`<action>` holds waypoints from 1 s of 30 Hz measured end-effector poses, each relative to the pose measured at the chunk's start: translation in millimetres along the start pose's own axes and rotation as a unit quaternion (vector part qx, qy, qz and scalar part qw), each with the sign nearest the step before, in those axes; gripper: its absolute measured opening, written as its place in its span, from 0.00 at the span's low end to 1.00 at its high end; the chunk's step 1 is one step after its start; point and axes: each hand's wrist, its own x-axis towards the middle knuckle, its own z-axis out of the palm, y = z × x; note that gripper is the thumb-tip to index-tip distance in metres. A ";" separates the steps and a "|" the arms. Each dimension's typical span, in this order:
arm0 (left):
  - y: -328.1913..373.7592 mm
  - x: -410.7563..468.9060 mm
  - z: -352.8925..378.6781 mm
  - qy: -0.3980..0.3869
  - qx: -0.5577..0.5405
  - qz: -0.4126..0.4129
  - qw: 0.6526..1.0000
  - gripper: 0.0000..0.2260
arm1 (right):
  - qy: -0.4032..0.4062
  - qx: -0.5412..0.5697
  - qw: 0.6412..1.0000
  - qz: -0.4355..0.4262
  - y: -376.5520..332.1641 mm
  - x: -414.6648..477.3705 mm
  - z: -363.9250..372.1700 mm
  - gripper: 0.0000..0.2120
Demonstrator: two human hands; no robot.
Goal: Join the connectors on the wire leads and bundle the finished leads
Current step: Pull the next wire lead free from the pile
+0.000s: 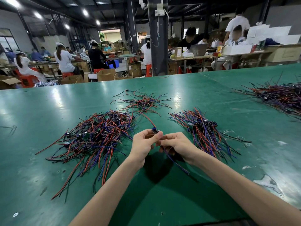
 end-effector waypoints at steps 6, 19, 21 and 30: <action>-0.3 -0.6 0.5 0.003 -0.017 0.023 1.000 0.03 | 0.010 -0.009 1.000 0.005 0.5 0.1 -0.2 0.09; -4.6 5.8 2.9 0.087 0.005 0.074 0.993 0.08 | -0.022 -0.015 0.999 0.025 -1.2 2.2 -5.4 0.07; -2.5 6.9 1.5 0.098 0.008 0.078 0.992 0.07 | -0.026 -0.025 0.999 0.018 -1.9 2.5 -7.0 0.06; 10.0 15.3 -11.4 0.165 -0.025 0.074 0.983 0.07 | -0.048 -0.077 0.996 -0.011 -4.0 0.4 -6.0 0.05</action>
